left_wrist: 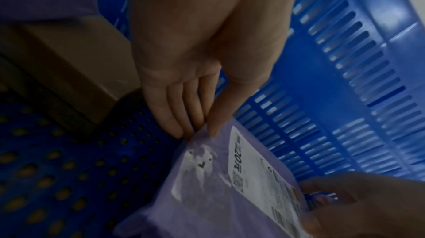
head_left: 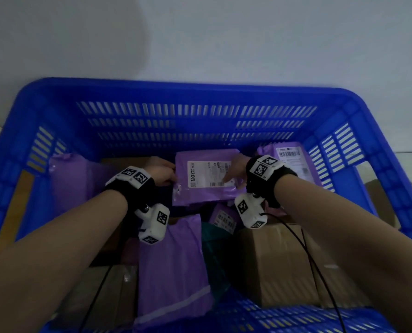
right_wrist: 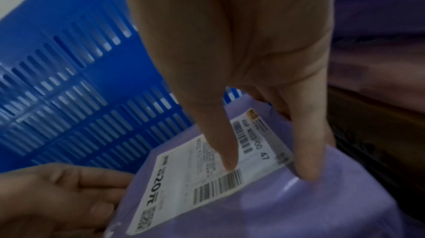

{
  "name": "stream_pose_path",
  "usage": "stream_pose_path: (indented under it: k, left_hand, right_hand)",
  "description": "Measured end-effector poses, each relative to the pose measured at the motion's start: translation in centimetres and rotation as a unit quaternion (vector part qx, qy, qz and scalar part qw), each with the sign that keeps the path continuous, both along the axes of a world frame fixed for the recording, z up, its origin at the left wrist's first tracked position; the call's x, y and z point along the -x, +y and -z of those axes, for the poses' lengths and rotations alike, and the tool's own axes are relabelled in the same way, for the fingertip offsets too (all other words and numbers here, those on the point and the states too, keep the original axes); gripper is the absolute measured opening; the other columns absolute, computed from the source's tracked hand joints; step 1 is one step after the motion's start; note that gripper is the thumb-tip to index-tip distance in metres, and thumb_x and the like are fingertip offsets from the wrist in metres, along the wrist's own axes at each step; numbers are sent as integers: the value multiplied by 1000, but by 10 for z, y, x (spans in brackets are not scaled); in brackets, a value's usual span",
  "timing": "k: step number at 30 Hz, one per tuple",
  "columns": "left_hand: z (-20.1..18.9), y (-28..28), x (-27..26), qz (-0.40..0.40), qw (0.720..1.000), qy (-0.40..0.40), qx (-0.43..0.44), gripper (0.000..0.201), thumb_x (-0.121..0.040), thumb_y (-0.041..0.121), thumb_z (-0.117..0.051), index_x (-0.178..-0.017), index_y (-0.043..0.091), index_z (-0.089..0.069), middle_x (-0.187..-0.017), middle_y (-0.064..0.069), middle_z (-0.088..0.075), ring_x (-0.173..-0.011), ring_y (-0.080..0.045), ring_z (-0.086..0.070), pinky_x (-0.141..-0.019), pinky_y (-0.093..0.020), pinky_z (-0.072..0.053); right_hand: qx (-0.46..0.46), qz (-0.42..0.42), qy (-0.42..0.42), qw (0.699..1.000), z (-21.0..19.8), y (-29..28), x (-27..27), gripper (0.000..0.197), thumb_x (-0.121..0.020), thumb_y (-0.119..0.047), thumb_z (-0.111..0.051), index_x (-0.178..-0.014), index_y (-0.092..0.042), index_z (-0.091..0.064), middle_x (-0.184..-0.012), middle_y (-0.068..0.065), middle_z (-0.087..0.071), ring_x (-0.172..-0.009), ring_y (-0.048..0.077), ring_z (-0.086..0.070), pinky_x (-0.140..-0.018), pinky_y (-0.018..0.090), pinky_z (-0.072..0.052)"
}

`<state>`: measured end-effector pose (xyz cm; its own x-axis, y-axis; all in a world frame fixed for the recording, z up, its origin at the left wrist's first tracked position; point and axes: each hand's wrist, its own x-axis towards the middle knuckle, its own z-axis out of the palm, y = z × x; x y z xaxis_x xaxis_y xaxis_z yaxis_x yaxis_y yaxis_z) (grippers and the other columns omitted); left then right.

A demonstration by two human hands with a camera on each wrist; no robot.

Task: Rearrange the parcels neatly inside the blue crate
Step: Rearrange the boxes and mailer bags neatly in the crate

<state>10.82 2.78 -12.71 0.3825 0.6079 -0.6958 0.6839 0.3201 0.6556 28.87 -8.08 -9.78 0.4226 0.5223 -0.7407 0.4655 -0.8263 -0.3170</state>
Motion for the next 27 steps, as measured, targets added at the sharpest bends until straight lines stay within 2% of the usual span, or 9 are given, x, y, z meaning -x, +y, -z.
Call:
stream_pose_path:
  k: [4,9,12,14,16,20,22,25,27]
  left_hand:
    - [6,-2,-6,21,999,7,25,39,-80,-11,-60,-116,6,-64,-106,-6,-64,-98,-16,-56,-82,-26,-46]
    - [8,-4,-5,44,998,13,46,45,-81,-7,-62,-124,7,-60,-120,-8,-64,-105,-18,-57,-84,-28,-46]
    - [1,-5,-1,53,998,11,35,46,-85,-2,-61,-130,7,-54,-110,-7,-63,-101,-17,-56,-83,-28,-45]
    - [-9,-5,3,72,997,14,12,43,-88,4,-60,-131,9,-53,-108,-7,-61,-100,-17,-56,-83,-28,-46]
    - [-20,-5,12,102,995,22,-6,41,-90,6,-58,-131,10,-53,-112,-9,-62,-102,-18,-57,-85,-29,-46]
    - [-39,-9,35,212,974,74,9,44,-90,11,-60,-133,15,-50,-123,-10,-61,-108,-22,-57,-86,-32,-46]
    - [-42,-15,47,257,961,103,9,45,-89,12,-63,-132,15,-51,-119,-10,-62,-103,-20,-56,-86,-32,-45]
    - [-39,-26,62,311,939,143,-15,45,-87,15,-66,-130,15,-53,-106,-7,-60,-99,-18,-54,-79,-30,-44]
    - [-38,-34,67,346,921,173,-31,43,-87,18,-66,-128,15,-56,-107,-4,-57,-96,-16,-52,-69,-25,-46]
  right_hand:
    - [49,-50,0,998,0,7,3,52,-84,-18,-70,-128,3,-52,-124,17,-57,-114,30,-57,-96,37,-47]
    - [72,-109,-31,991,-6,9,6,55,-89,-21,-65,-134,4,-47,-138,17,-51,-121,29,-54,-92,35,-47]
    - [67,-121,-39,990,-18,8,9,45,-89,-21,-65,-123,7,-54,-128,18,-56,-105,29,-59,-66,33,-48]
    - [54,-130,-52,989,-31,7,14,34,-90,-24,-63,-108,5,-59,-104,15,-60,-80,24,-59,-54,28,-43]
    - [38,-137,-61,988,-43,5,21,43,-92,-28,-60,-121,4,-55,-105,11,-58,-81,25,-55,-61,28,-48]
    - [-3,-125,-5,992,-55,4,51,62,-91,-29,-63,-140,0,-40,-141,16,-46,-114,34,-57,-90,43,-54]
    - [-5,-142,22,990,-56,4,74,61,-89,-27,-64,-139,0,-42,-139,15,-49,-114,33,-58,-87,47,-55]
    - [-9,-210,37,977,-47,2,106,58,-87,-23,-66,-138,-4,-45,-130,9,-53,-108,24,-57,-60,25,-57]
    - [-11,-267,20,963,-32,0,122,64,-84,-25,-70,-140,-9,-45,-131,6,-53,-115,22,-54,-74,23,-54]
